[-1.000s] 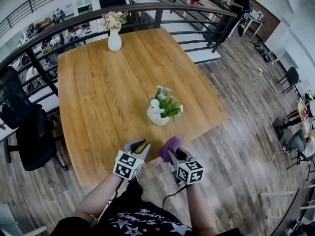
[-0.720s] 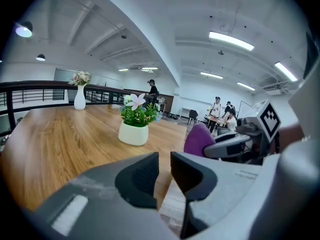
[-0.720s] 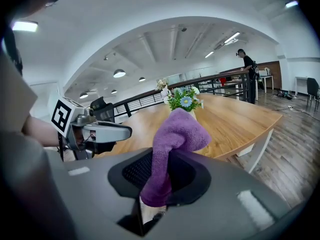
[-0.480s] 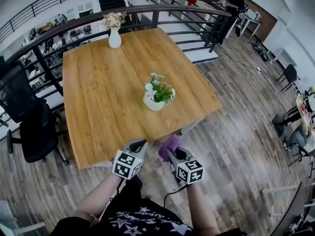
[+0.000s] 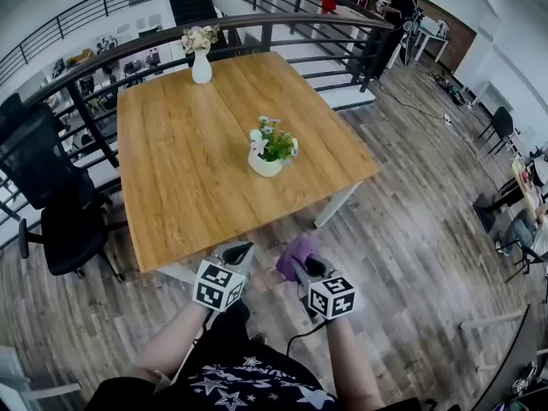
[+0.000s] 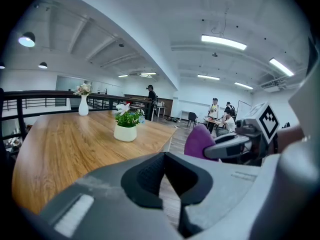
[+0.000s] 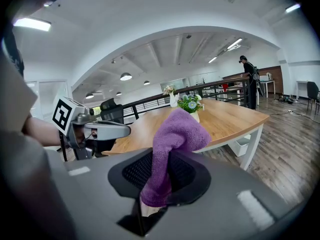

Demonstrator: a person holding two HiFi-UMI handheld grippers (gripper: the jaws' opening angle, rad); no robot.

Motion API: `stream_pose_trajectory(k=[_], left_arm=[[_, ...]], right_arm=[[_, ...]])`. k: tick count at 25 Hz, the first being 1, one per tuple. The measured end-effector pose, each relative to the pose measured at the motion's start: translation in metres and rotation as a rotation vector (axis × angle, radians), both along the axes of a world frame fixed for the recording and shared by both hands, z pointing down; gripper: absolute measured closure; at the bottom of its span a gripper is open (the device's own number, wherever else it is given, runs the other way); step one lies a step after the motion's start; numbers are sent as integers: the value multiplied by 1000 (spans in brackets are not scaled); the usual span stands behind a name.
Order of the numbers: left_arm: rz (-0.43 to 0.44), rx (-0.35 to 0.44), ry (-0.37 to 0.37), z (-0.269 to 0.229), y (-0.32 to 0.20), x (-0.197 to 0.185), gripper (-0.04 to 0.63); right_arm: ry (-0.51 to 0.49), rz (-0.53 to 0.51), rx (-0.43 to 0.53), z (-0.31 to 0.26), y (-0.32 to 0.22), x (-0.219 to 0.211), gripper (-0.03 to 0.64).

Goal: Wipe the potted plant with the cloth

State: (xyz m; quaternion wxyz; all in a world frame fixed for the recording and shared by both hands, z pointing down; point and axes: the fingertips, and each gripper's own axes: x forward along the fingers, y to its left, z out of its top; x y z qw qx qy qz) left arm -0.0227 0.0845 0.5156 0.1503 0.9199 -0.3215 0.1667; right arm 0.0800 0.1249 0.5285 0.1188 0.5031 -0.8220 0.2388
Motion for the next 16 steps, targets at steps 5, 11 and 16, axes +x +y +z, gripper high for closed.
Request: stream_pose_trajectory(k=[5,11,16], left_arm=[[31,26,-25,-8,35,-5,592],[31,64,-7,-29,47,-12,592],[16,52,49,-32,57,-11,592]], right_arm=[[-8,-27,-3,-3,32,-11,540],[-8,-14,21,-15,52,-17,540],[7,9,30,-14,63,-13,540]])
